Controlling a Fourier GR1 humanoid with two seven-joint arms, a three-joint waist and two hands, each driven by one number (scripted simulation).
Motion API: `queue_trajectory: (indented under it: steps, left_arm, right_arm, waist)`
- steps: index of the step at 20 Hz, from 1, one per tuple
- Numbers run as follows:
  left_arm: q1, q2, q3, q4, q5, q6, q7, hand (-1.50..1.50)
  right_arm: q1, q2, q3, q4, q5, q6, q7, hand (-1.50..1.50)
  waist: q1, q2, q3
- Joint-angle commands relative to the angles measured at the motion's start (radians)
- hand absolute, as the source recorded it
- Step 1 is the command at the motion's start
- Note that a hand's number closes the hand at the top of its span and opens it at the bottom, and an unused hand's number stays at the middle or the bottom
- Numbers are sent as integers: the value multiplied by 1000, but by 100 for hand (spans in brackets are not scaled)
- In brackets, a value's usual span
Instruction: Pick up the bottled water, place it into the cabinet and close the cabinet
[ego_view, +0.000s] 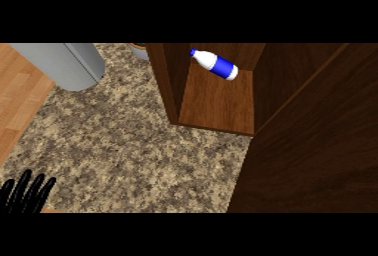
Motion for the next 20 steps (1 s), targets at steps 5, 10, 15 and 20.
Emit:
queue_trajectory:
  steps: [5, 10, 15, 20]
  left_arm:
    - [-2, 44, 33, -8, 17, -44, 2, -150]
    - [-11, 61, 54, -2, 25, -70, -1, -150]
    - [-10, 76, 81, -5, 51, -80, 3, -150]
    - [-9, 91, 103, 6, 72, -96, 11, -150]
  right_arm:
    - [-190, 51, 106, 4, -29, 50, 227, 150]
    - [-264, 155, 105, 71, -89, 10, 281, 150]
    - [-334, 237, 69, 137, -136, -22, 362, 150]
    - [-395, 344, 58, 224, -241, -37, 421, 150]
  waist:
    - [36, 13, -4]
    - [45, 21, -4]
    - [53, 26, -2]
    - [48, 30, 2]
